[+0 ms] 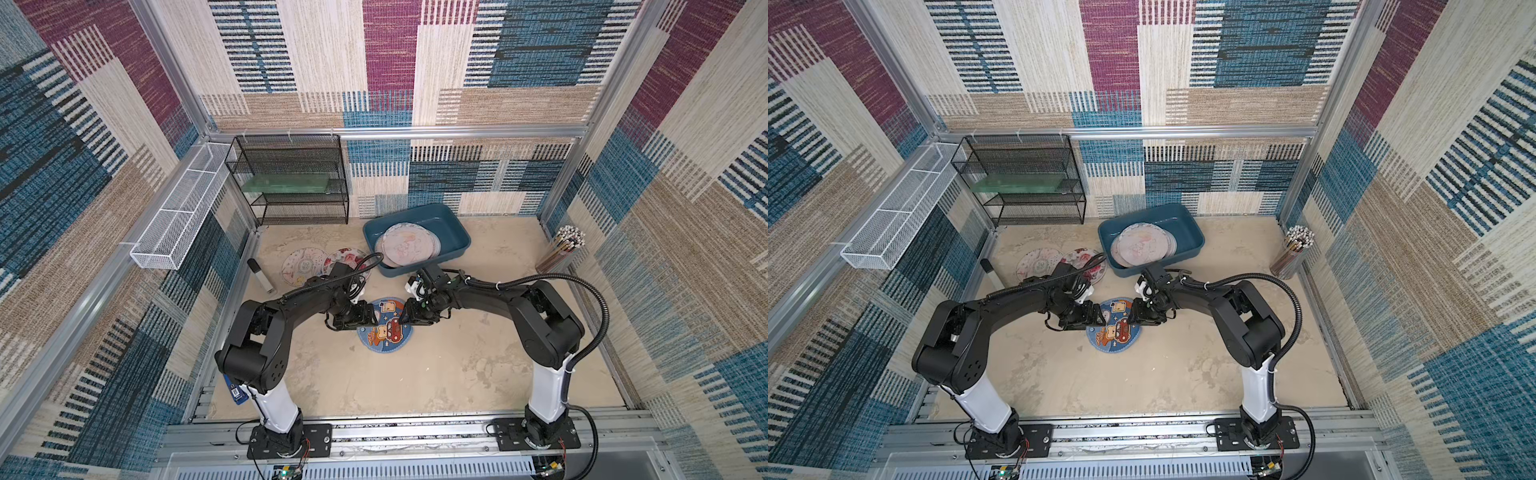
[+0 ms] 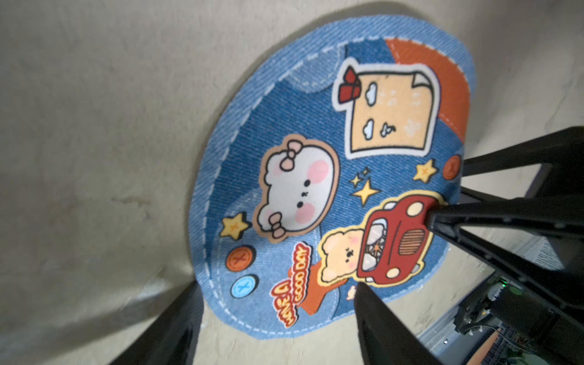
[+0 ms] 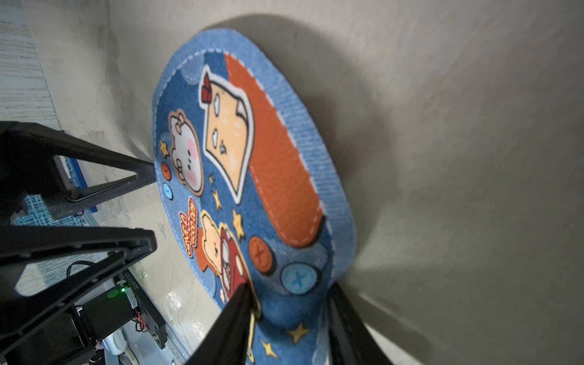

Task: Put the coasters into the storage box
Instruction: Pick up the coaster from the center of the board.

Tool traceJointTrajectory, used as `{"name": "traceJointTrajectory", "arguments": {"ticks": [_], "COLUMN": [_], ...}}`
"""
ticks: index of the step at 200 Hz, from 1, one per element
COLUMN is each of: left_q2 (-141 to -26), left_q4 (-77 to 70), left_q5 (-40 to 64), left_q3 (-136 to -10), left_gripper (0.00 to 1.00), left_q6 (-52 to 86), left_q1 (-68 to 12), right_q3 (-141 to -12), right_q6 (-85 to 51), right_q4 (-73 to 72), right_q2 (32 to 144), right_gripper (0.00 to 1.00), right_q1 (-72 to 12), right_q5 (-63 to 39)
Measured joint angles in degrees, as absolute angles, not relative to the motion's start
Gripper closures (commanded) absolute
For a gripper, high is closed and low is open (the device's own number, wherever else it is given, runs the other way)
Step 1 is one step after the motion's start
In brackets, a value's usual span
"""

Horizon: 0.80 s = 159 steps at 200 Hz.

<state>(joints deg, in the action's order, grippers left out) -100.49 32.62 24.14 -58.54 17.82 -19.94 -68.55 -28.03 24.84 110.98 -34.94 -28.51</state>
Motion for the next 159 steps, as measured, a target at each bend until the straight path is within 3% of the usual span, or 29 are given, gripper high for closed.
{"name": "traceJointTrajectory", "arguments": {"ticks": [57, 159], "left_q2": [-100.1, -97.6], "left_q4": [32.0, 30.5], "left_q5": [24.3, 24.2], "left_q3": [-58.0, -57.1], "left_gripper": [0.23, 0.13], "left_q6": [17.9, 19.8], "left_q1": [-20.1, -20.4], "right_q3": [-67.5, -71.4], "right_q6": [-28.3, -28.2], "right_q4": [25.2, 28.2], "right_q2": [109.6, 103.6], "right_gripper": [0.8, 0.85], "right_q1": [-34.7, -33.8], "right_q5": [-27.9, -28.1]}}
